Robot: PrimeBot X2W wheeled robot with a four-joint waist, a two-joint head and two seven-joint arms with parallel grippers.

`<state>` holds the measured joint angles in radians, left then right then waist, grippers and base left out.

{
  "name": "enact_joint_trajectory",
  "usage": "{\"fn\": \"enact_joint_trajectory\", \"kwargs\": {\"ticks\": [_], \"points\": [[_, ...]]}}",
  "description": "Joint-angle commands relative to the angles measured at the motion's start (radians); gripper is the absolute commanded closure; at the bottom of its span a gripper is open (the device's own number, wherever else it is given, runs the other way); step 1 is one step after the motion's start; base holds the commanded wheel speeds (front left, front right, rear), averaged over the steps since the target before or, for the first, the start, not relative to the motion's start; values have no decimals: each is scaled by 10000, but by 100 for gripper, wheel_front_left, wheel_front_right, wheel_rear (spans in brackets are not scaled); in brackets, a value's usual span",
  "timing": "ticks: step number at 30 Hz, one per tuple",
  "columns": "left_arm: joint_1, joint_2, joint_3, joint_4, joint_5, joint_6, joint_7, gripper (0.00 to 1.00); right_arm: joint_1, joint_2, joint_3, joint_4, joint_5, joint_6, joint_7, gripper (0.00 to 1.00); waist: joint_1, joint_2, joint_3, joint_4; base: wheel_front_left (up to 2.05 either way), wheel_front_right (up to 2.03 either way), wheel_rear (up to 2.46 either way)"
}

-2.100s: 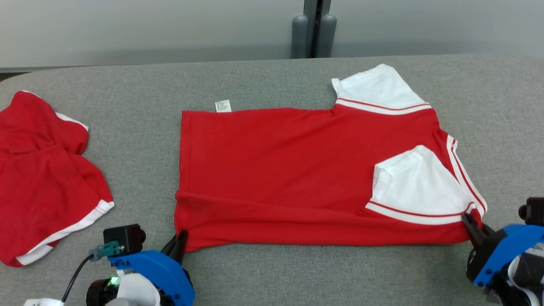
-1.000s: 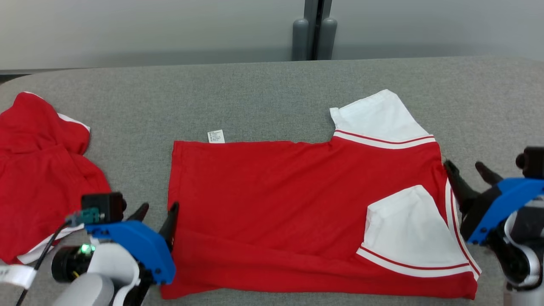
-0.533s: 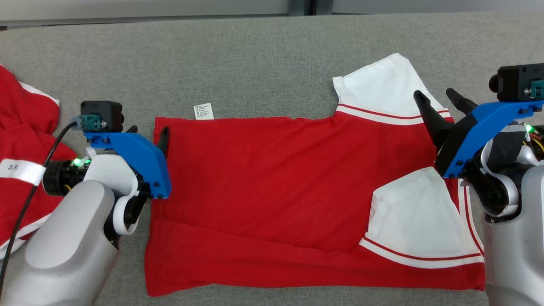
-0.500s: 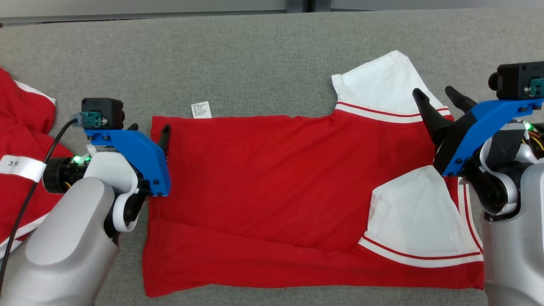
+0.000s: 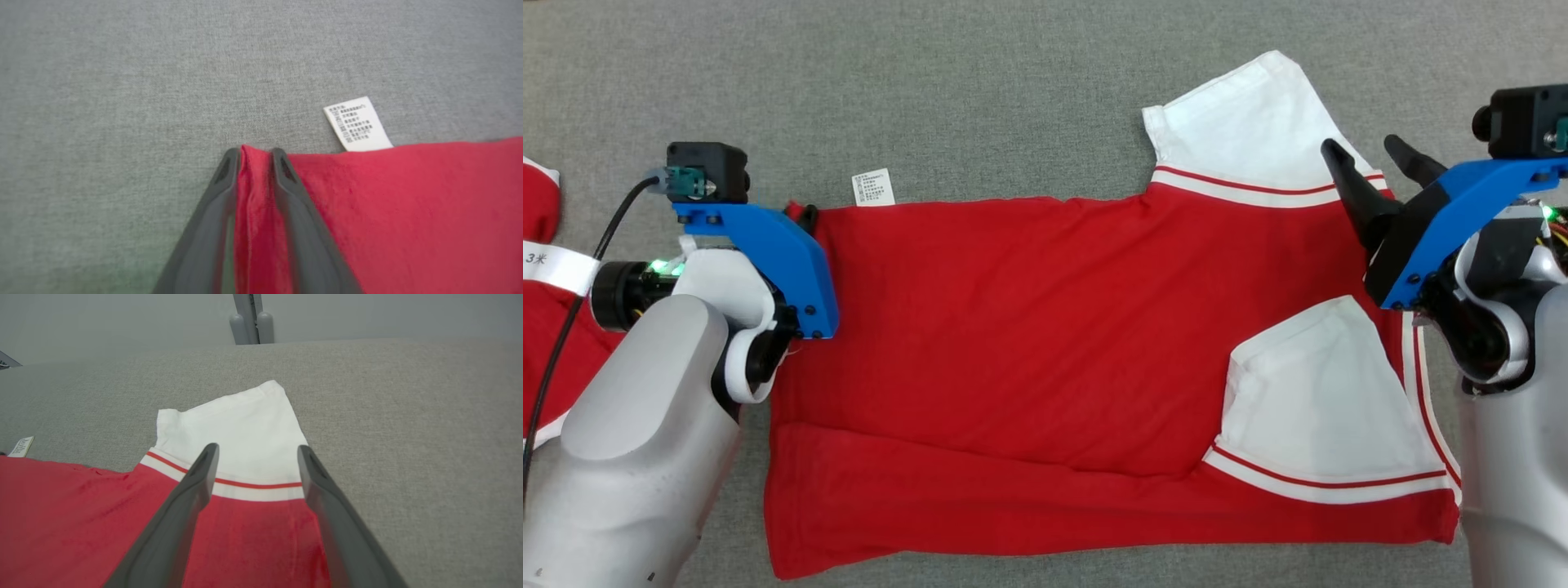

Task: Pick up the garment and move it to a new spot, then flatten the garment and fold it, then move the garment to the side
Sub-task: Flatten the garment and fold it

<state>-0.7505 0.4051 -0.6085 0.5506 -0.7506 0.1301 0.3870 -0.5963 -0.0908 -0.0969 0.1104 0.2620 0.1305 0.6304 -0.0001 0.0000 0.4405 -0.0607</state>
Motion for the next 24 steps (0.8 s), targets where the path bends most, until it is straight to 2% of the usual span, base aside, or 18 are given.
{"fn": "enact_joint_trajectory", "kwargs": {"ticks": [1,12,22,23,24], "points": [[261,-104,-179,291,-112,-85,253,100,-352,-151,-47,218,-5,5,159,0,1,0,99,74,0,0,0],[54,-651,-543,-200,-17,-388,-46,100,-3172,-1042,-518,2966,-1004,5,929,0,1,0,963,1068,0,0,0],[-117,-976,-815,-736,118,-467,-271,100,-4768,-1391,-593,4947,-1945,5,1270,0,1,0,1704,1713,0,0,0],[-105,-978,-824,-735,118,-455,-286,100,-4812,-1431,-517,5120,-2025,5,1364,7,1,0,1714,1731,0,0,0],[-84,-993,-836,-732,112,-454,-317,100,-4779,-1443,-364,5284,-2065,5,1433,21,1,0,1715,1741,0,0,0]]}}
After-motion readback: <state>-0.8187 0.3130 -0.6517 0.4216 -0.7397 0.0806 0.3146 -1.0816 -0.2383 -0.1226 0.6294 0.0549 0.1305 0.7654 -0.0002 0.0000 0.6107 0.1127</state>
